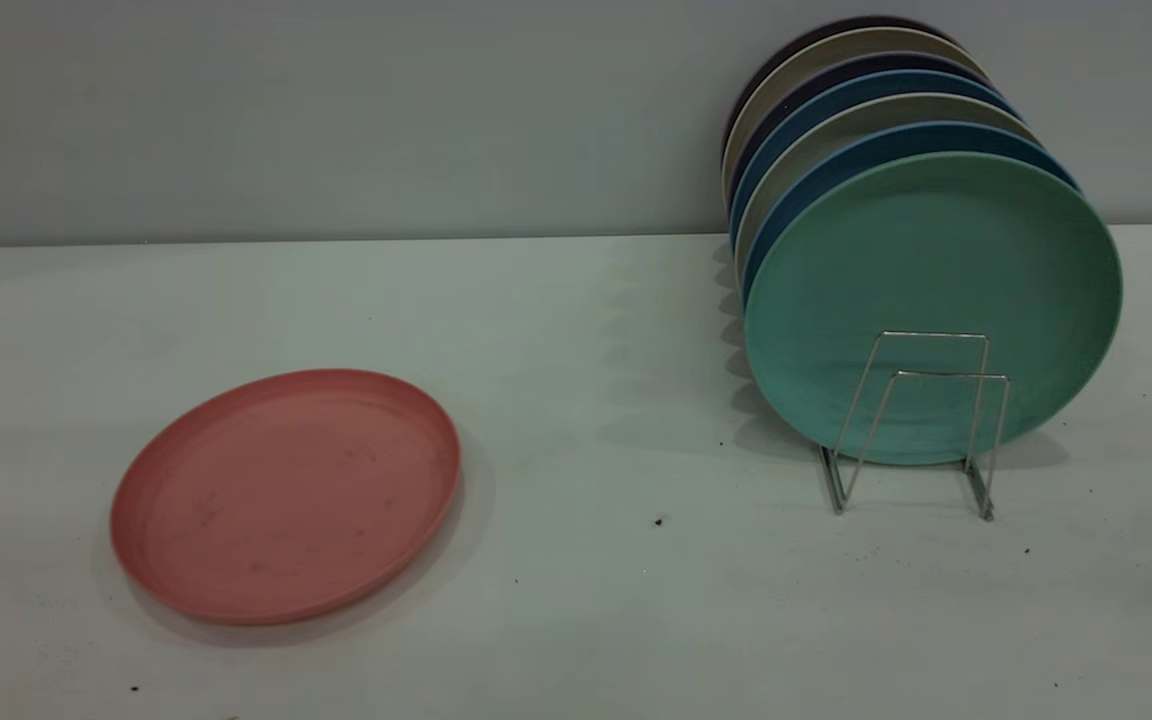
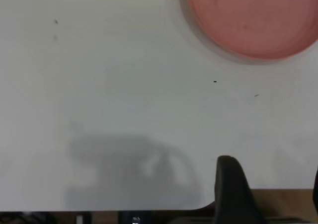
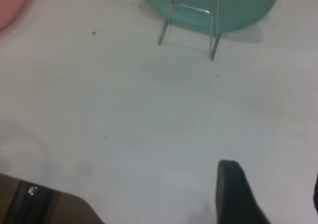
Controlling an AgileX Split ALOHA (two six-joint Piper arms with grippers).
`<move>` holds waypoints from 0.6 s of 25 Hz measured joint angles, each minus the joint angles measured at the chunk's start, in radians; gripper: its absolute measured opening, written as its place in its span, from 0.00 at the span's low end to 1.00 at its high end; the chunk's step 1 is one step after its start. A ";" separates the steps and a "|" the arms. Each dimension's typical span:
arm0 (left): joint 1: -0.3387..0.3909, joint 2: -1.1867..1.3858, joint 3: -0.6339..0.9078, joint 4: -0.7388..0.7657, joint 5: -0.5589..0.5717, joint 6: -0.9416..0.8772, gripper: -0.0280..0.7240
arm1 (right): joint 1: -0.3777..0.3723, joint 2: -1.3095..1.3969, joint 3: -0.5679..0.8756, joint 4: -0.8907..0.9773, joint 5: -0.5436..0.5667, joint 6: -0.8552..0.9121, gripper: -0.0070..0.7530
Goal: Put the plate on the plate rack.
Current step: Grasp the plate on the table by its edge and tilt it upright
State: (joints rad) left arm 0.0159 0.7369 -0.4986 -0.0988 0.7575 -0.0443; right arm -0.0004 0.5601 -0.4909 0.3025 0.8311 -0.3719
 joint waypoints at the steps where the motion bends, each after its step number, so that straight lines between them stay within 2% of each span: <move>1: 0.000 0.032 0.000 -0.011 -0.021 -0.001 0.60 | 0.000 0.018 0.000 0.002 -0.007 -0.006 0.53; 8: 0.000 0.239 0.000 -0.114 -0.131 0.011 0.60 | 0.000 0.099 0.000 0.074 -0.029 -0.075 0.53; 15: 0.000 0.460 0.000 -0.262 -0.257 0.125 0.60 | 0.000 0.107 0.000 0.099 -0.036 -0.096 0.53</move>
State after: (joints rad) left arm 0.0159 1.1972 -0.4986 -0.3608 0.5001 0.0805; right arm -0.0004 0.6674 -0.4909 0.4013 0.7955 -0.4681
